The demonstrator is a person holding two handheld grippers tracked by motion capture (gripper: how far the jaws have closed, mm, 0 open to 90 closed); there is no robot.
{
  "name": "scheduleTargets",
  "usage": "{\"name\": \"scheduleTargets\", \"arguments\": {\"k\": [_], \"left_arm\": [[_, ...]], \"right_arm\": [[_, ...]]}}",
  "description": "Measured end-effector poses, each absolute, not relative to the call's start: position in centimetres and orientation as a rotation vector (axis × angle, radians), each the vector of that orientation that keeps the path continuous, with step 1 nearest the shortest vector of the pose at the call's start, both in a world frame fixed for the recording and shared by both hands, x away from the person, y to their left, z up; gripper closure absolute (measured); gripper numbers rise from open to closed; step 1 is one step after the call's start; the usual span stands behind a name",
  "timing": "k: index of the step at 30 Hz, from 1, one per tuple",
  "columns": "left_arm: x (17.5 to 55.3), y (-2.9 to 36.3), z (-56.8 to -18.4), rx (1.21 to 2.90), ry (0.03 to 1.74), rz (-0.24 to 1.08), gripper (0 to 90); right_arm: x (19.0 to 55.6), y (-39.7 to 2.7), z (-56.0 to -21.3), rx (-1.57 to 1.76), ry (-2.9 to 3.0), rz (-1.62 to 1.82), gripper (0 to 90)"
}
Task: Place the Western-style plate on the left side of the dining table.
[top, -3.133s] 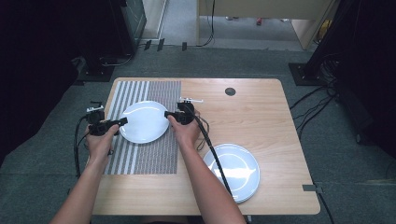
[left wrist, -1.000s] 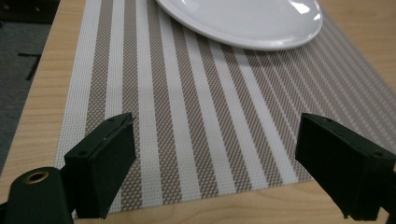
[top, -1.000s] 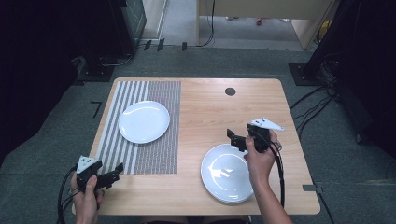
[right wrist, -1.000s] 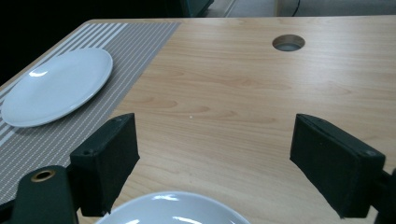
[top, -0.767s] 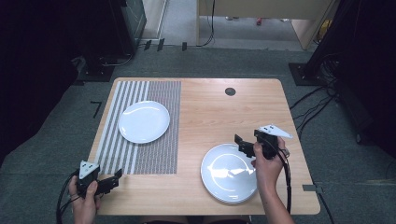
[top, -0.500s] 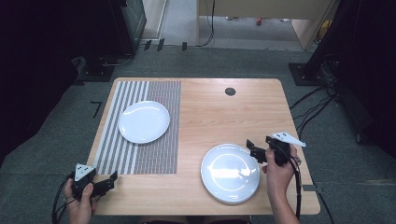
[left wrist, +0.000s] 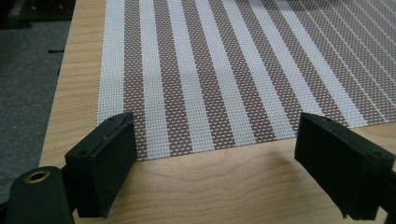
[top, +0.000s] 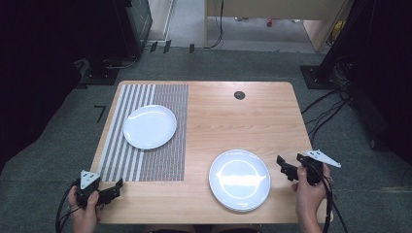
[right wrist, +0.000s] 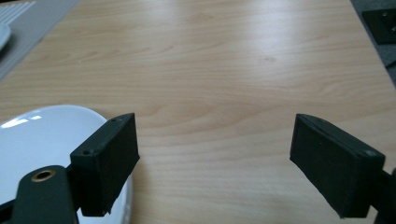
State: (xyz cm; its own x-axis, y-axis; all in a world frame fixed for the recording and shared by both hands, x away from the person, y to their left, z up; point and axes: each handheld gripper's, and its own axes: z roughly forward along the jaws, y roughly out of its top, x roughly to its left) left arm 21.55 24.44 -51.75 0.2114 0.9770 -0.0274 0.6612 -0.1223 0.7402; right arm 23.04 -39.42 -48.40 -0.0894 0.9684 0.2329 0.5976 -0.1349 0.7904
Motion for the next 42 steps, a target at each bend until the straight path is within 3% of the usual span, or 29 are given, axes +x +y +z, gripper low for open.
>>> {"name": "scheduleTargets", "arguments": {"k": [20,42], "left_arm": [[21.6,24.1,-51.8,1.887,1.52,0.671,12.7],[21.6,24.1,-51.8,1.887,1.519,0.669,12.5]], "right_arm": [[19.7,-43.9,-50.3,1.828,1.634,1.016,15.4],[17.3,-44.6,-52.4,1.817,1.668,0.831,15.1]]}}
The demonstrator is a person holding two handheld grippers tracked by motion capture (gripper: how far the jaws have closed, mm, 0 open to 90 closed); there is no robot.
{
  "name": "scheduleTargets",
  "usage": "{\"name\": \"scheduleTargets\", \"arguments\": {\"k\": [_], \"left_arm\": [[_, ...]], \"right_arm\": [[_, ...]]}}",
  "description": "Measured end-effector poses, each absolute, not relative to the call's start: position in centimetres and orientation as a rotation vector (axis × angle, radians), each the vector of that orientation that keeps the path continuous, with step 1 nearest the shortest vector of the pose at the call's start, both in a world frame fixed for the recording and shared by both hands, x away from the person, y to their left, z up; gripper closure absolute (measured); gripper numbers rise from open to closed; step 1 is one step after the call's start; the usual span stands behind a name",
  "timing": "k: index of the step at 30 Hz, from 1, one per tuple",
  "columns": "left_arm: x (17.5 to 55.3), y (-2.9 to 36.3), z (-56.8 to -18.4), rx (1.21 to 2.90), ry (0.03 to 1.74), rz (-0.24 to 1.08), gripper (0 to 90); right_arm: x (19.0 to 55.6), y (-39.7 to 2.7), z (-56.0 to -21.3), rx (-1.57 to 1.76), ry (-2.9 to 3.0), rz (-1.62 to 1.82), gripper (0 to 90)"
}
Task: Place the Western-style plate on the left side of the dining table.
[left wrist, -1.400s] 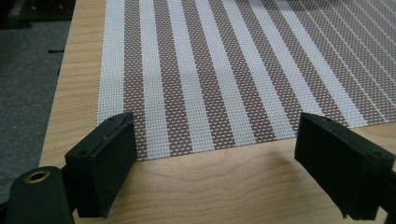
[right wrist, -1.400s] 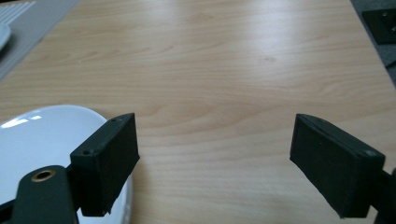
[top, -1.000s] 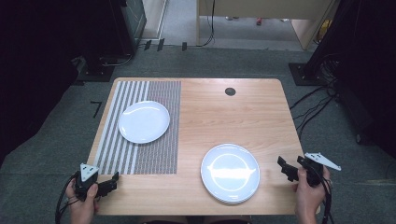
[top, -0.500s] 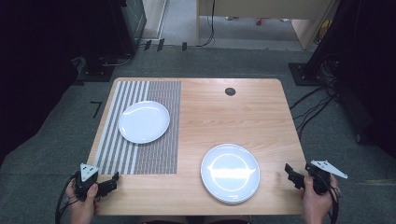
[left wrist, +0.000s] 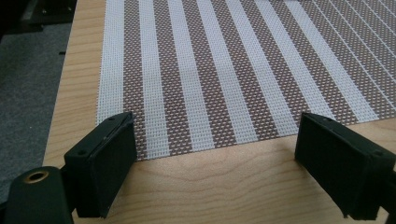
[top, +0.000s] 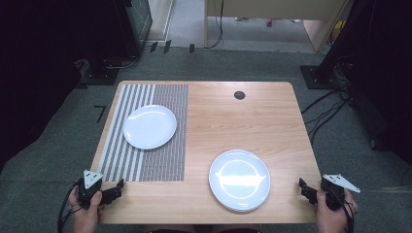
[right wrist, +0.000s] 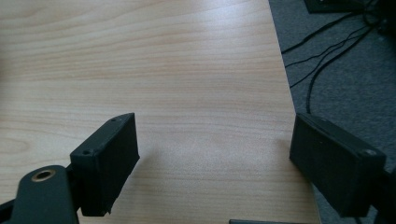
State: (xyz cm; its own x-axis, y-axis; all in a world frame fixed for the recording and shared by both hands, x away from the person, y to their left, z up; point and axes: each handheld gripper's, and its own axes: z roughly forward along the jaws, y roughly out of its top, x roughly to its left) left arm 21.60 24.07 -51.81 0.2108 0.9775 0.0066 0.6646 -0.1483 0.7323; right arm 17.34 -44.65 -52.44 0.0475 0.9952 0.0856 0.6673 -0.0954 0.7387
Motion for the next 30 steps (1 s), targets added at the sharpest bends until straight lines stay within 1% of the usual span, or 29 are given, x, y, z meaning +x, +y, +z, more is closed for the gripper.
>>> {"name": "scheduleTargets", "arguments": {"k": [5,30], "left_arm": [[21.6,24.07,-51.81,1.888,1.519,0.669,12.5],[21.6,24.07,-51.81,1.888,1.519,0.669,12.4]], "right_arm": [[17.43,-44.05,-52.7,1.778,1.678,0.778,13.5],[17.08,-43.91,-52.88,1.767,1.663,0.79,13.1]]}}
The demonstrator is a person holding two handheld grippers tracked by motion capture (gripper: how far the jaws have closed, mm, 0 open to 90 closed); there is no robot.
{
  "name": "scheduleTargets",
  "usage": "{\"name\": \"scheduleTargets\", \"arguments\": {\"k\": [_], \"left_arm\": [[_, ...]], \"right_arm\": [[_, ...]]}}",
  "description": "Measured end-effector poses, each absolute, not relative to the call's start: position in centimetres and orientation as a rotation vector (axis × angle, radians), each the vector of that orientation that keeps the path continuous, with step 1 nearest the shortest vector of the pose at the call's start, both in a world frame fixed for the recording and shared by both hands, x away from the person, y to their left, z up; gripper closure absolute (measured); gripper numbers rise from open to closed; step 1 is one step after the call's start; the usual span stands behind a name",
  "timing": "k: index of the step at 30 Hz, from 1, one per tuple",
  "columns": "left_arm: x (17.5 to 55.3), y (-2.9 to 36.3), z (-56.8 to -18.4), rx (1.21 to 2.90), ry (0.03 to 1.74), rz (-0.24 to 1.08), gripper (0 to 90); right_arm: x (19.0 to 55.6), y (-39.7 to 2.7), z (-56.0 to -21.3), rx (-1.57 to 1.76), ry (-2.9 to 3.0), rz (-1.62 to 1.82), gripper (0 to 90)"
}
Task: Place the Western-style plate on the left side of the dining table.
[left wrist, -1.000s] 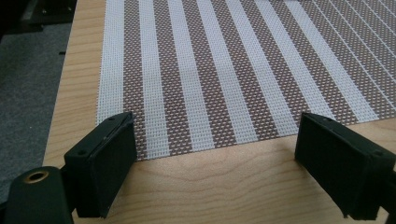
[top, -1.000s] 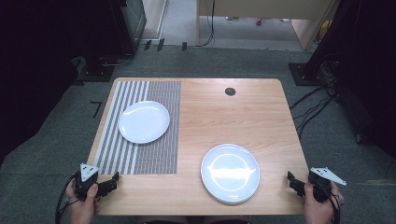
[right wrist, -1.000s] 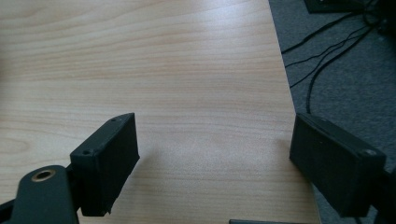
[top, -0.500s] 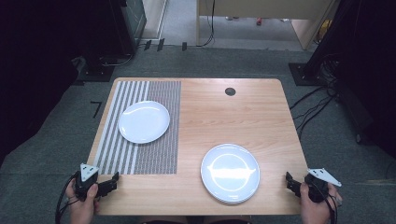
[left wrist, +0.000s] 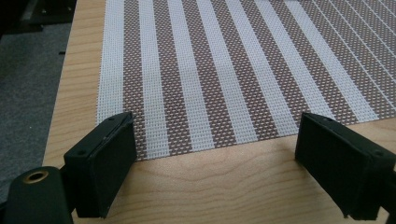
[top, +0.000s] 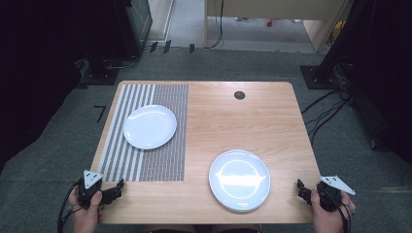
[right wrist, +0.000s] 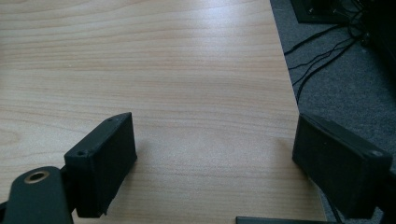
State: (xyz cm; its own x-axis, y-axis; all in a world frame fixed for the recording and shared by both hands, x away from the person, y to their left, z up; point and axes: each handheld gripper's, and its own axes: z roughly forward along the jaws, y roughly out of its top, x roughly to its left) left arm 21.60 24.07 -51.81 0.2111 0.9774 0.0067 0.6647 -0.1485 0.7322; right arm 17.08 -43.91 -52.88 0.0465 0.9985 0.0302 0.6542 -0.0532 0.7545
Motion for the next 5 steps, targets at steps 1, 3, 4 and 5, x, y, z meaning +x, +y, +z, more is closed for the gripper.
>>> {"name": "scheduleTargets", "arguments": {"k": [1,3,4,5], "left_arm": [[21.6,24.07,-51.81,1.888,1.519,0.669,12.4],[21.6,24.07,-51.81,1.888,1.519,0.669,12.4],[21.6,24.07,-51.81,1.887,1.519,0.669,12.4],[21.6,24.07,-51.81,1.887,1.519,0.669,12.4]], "right_arm": [[17.08,-43.91,-52.88,1.767,1.663,0.79,13.1],[17.08,-43.91,-52.88,1.767,1.664,0.79,13.1],[17.08,-43.91,-52.88,1.767,1.663,0.79,13.1],[17.08,-43.91,-52.88,1.767,1.663,0.79,13.1]]}}
